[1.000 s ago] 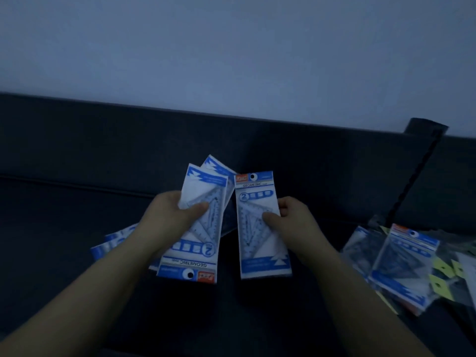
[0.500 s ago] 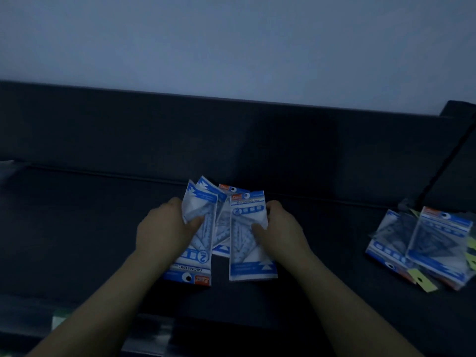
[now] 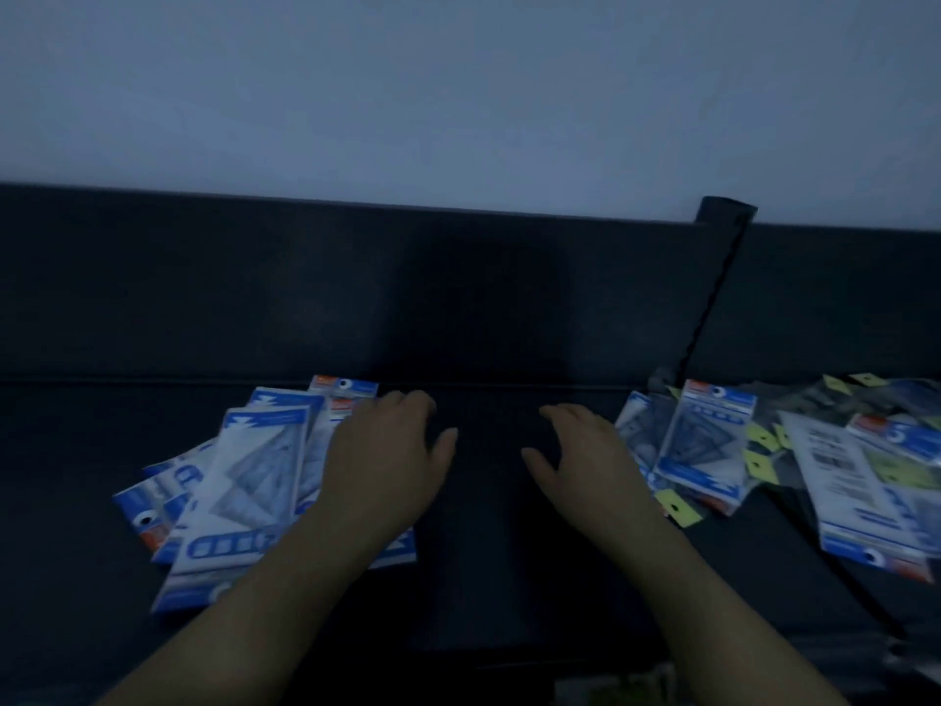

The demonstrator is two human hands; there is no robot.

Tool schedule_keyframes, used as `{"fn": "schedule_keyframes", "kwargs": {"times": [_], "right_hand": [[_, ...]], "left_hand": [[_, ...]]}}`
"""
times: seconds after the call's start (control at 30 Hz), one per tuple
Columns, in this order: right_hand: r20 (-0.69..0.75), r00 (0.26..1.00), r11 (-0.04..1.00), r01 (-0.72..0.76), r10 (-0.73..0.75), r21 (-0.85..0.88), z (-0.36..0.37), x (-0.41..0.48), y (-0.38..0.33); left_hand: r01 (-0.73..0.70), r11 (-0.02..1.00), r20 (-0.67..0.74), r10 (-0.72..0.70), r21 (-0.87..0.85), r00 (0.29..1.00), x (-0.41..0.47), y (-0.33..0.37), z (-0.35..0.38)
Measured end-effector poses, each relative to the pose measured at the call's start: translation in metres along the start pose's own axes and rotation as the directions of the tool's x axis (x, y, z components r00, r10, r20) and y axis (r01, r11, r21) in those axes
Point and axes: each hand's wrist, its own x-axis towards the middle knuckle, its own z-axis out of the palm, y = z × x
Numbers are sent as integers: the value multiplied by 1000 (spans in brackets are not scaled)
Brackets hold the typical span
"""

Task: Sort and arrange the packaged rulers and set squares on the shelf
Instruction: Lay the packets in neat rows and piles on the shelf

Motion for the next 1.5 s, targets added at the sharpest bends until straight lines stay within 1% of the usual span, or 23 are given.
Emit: {"fn": "schedule_keyframes", "kwargs": {"times": [0.1,0.2,0.3,0.4,0.5,0.6,0.73,0.8,0.87,0.93,1.0,1.07,1.13,1.2,1.27,1.33,1.37,1.43,1.5], "right_hand": [[33,996,995,-83,85,-60,-19,-3,49],[62,983,979,-165,173,-121,-35,-6,98],[75,967,956,-226,243,-186,-45,-10,141],[134,965,961,-200,228,-193,-46,-12,173],[203,973,989,-82,107,-127,-41,-10,187],[234,972,998,31,-17,-59,-42,-6,187],[297,951,994,102,-90,-27,-47,-2,189],[316,939,985,161,-135,-57,-46,-2,194],[340,930,972,194,-138,-135,-47,-2,202],[339,935,950,194,-104,-244,-54,0,210],[323,945,930,162,-50,-330,-63,1,218],[293,956,926,106,5,-361,-68,2,227],[266,963,932,64,36,-357,-71,1,234],[212,976,945,35,37,-325,-71,0,235],[160,987,972,8,31,-237,-70,-2,233],[170,985,994,-20,37,-106,-67,-7,230],[183,983,997,-11,25,-79,-66,-9,230],[175,984,998,-8,19,-63,-62,-11,234],[144,989,998,-8,17,-62,-59,-9,239]], "left_hand": [[-60,998,65,59,12,996,16,44,22],[-95,995,185,101,-42,978,28,87,47],[-86,988,308,122,-128,944,41,125,72],[-25,982,433,106,-190,895,54,153,95],[40,981,503,62,-190,862,63,167,111],[73,986,517,16,-152,856,68,170,120],[71,990,497,0,-125,868,68,168,130],[78,985,478,4,-151,879,69,166,131],[107,975,469,-2,-196,883,72,163,130],[121,975,471,-19,-189,882,74,160,129],[117,985,480,-44,-125,876,74,161,129],[113,992,482,-73,-54,873,73,166,130],[95,995,480,-96,26,872,74,172,133],[87,994,478,-107,65,872,75,178,135],[105,992,491,-126,70,862,76,184,135],[106,988,508,-149,112,849,77,190,135],[115,985,518,-166,129,839,77,192,136],[169,981,545,-195,98,816,81,192,137],[221,975,565,-176,-12,806,84,185,135]]}}
